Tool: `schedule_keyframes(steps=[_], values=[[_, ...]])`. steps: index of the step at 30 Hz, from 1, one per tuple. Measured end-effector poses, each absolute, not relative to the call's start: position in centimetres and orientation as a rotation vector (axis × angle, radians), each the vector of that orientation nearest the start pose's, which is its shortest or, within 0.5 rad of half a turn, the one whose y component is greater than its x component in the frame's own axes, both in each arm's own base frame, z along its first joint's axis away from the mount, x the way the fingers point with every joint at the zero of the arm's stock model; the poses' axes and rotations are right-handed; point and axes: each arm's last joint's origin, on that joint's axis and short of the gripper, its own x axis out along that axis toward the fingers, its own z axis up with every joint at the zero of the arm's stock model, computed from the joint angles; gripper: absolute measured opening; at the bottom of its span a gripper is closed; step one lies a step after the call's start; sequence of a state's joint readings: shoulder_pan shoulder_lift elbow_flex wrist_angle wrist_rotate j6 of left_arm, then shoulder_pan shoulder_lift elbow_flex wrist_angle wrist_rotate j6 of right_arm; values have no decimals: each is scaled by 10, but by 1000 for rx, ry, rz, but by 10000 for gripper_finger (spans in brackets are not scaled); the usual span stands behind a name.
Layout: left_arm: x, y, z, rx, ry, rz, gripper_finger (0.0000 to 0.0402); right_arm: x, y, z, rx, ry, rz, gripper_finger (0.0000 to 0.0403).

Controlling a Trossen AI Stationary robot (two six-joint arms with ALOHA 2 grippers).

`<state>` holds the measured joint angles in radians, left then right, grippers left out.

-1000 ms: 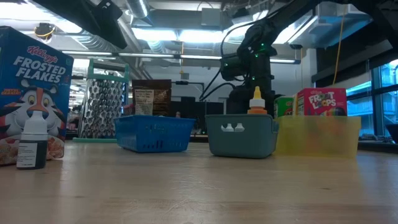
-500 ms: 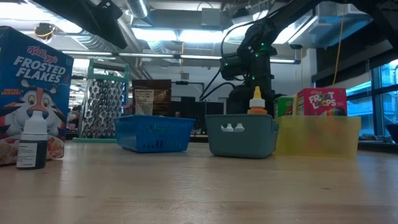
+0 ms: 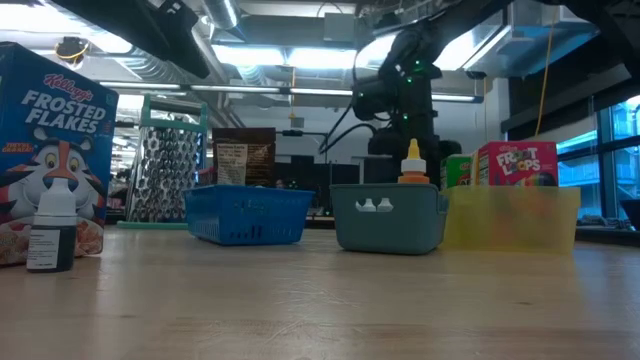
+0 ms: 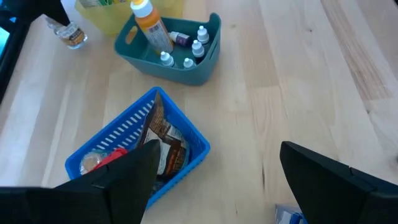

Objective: Pick & Place Kitchen Items
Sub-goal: Put the brown seasoning bottle into the blue bin

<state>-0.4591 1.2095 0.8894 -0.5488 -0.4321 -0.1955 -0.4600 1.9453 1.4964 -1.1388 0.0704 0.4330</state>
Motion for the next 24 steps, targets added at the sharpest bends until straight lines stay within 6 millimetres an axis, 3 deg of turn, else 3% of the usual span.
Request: schedule_keyframes(steps=[6, 15, 20, 24], values=[[219, -95, 258, 190, 779, 51, 329, 325, -161, 202, 628, 1476, -736, 147], [219, -95, 258, 190, 780, 52, 329, 326, -160, 202, 607, 1472, -727, 95], [219, -95, 258, 190, 780, 52, 329, 327, -161, 202, 606, 1464, -727, 106], [219, -95, 258, 190, 780, 51, 329, 327, -160, 202, 605, 1464, -727, 144]])
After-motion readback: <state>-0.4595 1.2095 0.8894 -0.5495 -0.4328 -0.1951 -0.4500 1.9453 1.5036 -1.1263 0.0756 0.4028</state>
